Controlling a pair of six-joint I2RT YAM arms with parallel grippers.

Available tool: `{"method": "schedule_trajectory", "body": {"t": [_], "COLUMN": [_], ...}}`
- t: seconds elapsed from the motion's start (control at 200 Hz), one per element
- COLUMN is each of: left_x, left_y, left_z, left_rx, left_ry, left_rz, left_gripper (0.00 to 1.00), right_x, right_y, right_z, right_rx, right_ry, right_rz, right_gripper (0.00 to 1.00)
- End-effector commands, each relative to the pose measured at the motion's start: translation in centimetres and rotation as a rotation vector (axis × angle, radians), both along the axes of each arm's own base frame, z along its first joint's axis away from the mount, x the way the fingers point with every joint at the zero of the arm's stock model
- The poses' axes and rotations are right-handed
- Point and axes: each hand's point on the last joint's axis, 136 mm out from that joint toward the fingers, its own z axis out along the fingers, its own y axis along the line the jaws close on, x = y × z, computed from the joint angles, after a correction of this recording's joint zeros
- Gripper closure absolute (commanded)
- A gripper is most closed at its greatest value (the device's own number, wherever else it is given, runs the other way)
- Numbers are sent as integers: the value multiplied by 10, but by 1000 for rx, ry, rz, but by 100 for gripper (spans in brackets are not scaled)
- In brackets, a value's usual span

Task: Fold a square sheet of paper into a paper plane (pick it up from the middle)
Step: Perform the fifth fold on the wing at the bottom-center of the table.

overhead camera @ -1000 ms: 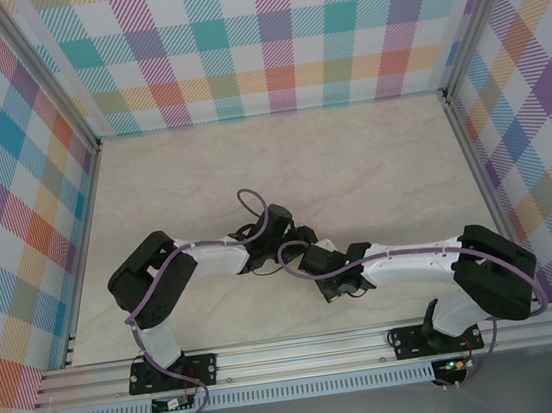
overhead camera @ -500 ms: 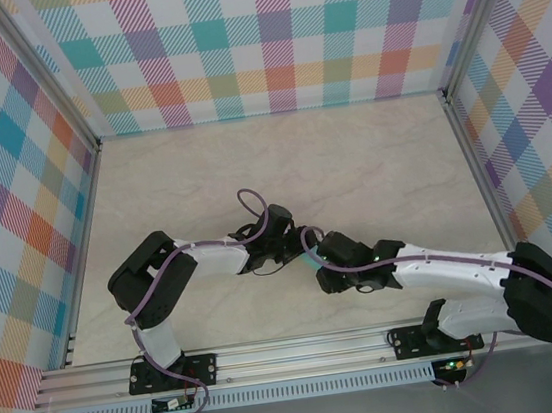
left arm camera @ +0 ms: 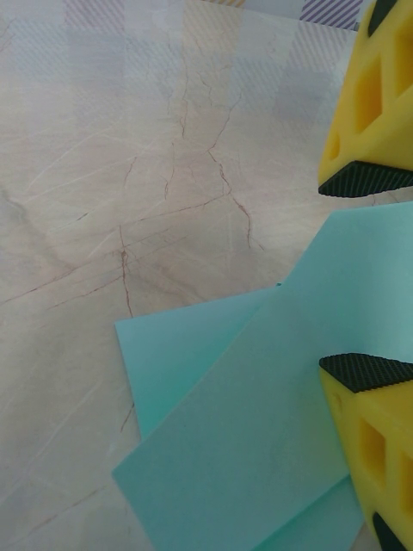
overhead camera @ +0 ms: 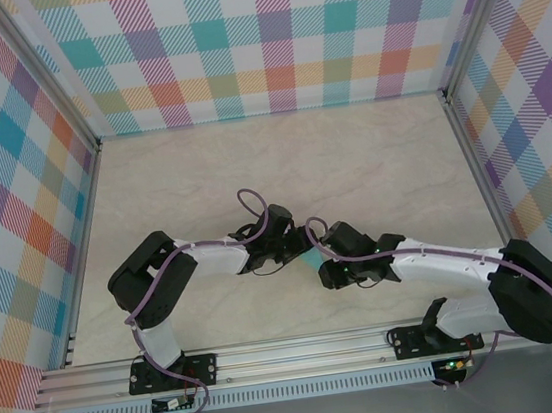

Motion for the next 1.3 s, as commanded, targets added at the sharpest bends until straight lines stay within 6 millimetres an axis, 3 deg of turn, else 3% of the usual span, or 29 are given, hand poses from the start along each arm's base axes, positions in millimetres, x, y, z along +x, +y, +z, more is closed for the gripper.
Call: {"method": "schedule_trajectory", "body": {"t": [0.0, 0.515, 0.7, 1.025, 1.295], "left_x": [-14, -14, -14, -14, -14], "left_y": [15, 15, 15, 15, 16], "left_z": [-49, -48, -48, -48, -50], "left_rx": [98, 98, 98, 101, 108], "left_ry": [93, 94, 94, 95, 98], "left_rz": [-3, -6, -6, -8, -8], "left_gripper": [46, 46, 46, 46, 46], "right_x": [1, 2, 1, -2, -5], "right_y": [5, -4, -5, -8, -5], "right_z": [-2, -20, -25, -27, -31], "right_rx": [24, -15, -19, -17, 117], "right_ry": [5, 48, 55, 73, 178], "right_rz": [20, -1, -8, -6, -32], "right_gripper": [73, 86, 82, 89, 93]}}
